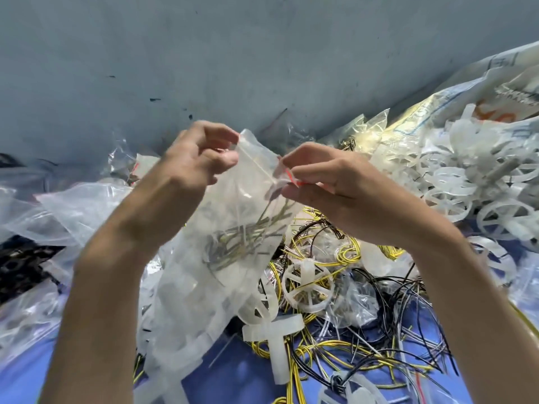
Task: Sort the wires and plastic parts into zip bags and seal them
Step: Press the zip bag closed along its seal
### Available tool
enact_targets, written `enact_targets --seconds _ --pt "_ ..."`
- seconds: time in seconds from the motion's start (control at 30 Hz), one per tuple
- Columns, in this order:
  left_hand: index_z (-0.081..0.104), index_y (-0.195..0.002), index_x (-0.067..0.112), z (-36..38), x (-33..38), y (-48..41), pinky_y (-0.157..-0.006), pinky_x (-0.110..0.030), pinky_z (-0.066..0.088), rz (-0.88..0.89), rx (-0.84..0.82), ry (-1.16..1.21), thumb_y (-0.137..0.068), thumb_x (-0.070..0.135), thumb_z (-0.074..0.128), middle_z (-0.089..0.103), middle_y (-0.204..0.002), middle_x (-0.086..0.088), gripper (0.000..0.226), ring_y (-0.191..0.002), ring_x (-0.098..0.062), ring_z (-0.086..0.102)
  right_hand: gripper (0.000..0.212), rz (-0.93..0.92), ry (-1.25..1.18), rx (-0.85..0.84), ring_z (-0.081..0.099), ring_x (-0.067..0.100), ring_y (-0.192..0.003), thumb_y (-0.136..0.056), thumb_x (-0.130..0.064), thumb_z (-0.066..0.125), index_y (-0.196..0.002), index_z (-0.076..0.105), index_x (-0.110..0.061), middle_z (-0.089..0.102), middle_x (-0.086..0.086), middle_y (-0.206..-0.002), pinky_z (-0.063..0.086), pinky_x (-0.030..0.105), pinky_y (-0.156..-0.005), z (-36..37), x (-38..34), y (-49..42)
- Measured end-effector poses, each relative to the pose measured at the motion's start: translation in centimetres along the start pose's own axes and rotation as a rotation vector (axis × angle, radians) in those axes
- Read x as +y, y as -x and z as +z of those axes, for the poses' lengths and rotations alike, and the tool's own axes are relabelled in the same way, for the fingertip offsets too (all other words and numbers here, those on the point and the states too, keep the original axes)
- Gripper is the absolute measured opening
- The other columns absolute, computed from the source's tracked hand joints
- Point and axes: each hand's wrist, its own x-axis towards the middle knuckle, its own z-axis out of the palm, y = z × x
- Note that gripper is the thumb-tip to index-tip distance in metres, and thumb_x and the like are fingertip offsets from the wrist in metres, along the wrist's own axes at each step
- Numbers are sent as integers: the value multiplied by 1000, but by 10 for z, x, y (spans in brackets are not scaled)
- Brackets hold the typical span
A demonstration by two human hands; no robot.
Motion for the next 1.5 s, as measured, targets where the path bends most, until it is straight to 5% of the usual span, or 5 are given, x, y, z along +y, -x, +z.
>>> enact_targets --seconds 0.27,0.4,0.73,0.97,1.5 --pt "64 -98 36 -6 -41 14 -83 -13 46 -227 -511 -335 -68 72 56 66 -104 16 48 -97 -2 60 26 117 87 79 52 17 -89 -97 -19 50 -76 63 -22 56 3 -99 37 24 -77 6 4 -5" --pt "48 -73 16 3 -29 12 -58 -21 35 -70 -358 -679 -96 32 45 55 -72 -3 29 -62 -10 48 31 160 -88 26 55 17 -78 -99 -17 41 -77 60 -6 57 8 -84 46 33 -76 8 2 -5" --pt "56 -72 20 -20 -5 29 -65 -41 48 -101 -417 -651 -65 70 43 62 -63 10 52 -56 -5 53 28 248 -263 47 65 24 -83 -99 -14 45 -86 64 1 67 17 -88 55 46 -80 3 14 -5" --pt "19 -139 49 -20 -26 18 -84 -25 49 -257 -444 -582 -55 77 49 51 -104 29 94 -93 6 60 56 239 -148 -150 64 7 -95 -80 -62 45 -101 66 -15 69 -4 -100 57 34 -82 1 8 -1" --pt "58 -65 26 -8 -5 24 -53 -20 37 146 -322 -459 -83 59 55 51 -54 8 37 -52 -4 44 40 229 186 -355 53 10 -110 -91 -40 55 -124 52 -19 50 -3 -127 46 31 -93 30 47 -6"
